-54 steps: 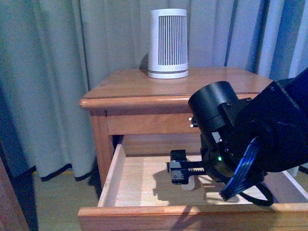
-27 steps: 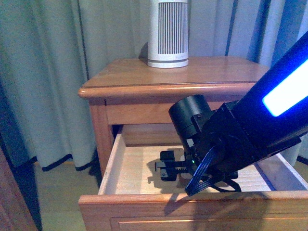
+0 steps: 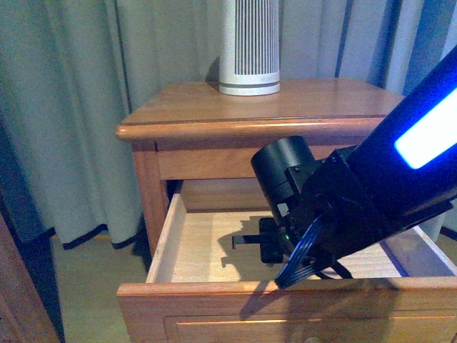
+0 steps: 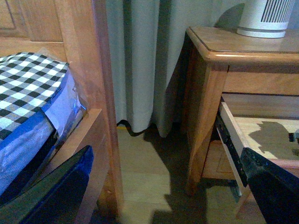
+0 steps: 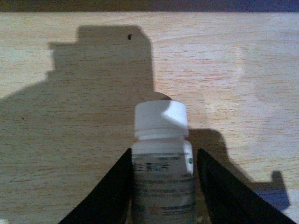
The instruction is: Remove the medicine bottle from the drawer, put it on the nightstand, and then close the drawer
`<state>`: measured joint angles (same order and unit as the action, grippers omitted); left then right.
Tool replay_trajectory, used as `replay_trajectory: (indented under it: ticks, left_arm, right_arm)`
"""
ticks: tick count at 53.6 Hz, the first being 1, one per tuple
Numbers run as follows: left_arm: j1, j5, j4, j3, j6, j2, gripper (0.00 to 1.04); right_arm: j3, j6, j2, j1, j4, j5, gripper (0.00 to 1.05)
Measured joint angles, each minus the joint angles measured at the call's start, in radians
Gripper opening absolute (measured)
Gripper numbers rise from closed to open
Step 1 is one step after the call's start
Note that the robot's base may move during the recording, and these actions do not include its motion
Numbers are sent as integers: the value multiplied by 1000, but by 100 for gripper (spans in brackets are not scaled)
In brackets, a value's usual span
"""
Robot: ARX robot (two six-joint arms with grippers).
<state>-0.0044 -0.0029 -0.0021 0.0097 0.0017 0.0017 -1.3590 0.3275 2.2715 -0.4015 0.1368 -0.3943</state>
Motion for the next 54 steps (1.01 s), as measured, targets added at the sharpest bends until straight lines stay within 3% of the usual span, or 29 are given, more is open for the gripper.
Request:
replay_trajectory:
  ticks: [16, 25, 38, 45, 54]
  left_arm:
    - [0, 0, 0, 0, 0, 0, 98]
    - [0, 0, 0, 0, 0, 0, 98]
    - [0, 0, 0, 0, 0, 0, 98]
    - [0, 0, 0, 0, 0, 0, 98]
    - [0, 0, 0, 0, 0, 0, 98]
  right_arm:
    - [249, 114, -384, 27, -142, 22, 29]
    - [327, 101, -619, 103, -184, 19, 29]
    - [183, -49, -758, 230, -92, 23, 29]
    - [-7, -119, -601, 305, -61, 73, 29]
    - [-160, -114, -398, 338, -87, 82, 29]
